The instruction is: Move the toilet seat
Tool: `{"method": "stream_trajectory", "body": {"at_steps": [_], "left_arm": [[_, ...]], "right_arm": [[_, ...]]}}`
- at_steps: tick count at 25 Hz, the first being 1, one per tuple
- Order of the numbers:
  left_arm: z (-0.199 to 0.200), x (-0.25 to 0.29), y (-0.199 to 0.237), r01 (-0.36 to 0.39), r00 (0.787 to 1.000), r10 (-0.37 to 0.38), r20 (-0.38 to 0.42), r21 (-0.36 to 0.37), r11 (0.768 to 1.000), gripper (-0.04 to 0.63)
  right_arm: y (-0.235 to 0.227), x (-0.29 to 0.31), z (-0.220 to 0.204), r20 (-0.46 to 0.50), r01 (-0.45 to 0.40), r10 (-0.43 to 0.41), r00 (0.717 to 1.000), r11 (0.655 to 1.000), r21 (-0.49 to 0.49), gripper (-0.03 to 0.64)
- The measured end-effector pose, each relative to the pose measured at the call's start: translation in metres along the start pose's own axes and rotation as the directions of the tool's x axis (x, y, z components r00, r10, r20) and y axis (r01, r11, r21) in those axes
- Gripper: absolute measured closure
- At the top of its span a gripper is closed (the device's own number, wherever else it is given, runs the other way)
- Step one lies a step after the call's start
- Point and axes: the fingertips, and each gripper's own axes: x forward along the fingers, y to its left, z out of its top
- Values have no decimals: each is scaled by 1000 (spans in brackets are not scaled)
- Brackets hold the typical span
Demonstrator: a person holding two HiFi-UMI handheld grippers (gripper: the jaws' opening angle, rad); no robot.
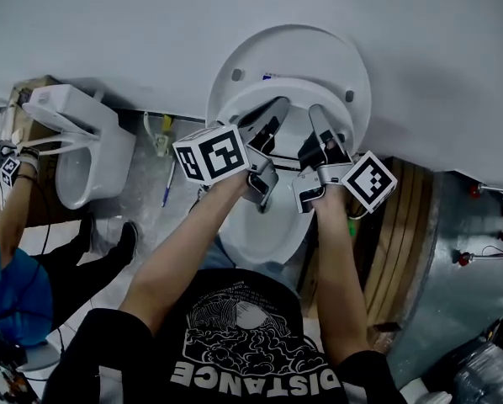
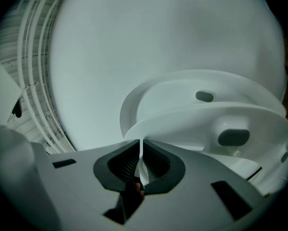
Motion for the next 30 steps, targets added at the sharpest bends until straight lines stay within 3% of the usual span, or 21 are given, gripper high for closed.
{"method": "stream_trajectory", "body": {"at_steps": [21,24,30], "left_arm": [[11,12,1,20,1000,-19,-18,76,997,581],[9,6,-5,26,1000,-24,-17,100,995,581],[22,30,14,5,999,-1,-36,102,995,581]], "right_arm": [[13,15,20,48,-8,14,999,992,-126,586],[15,6,13,65,43,-39,997,997,-67,586],[-3,33,24,49,96,-92,995,991,-95,586]]}}
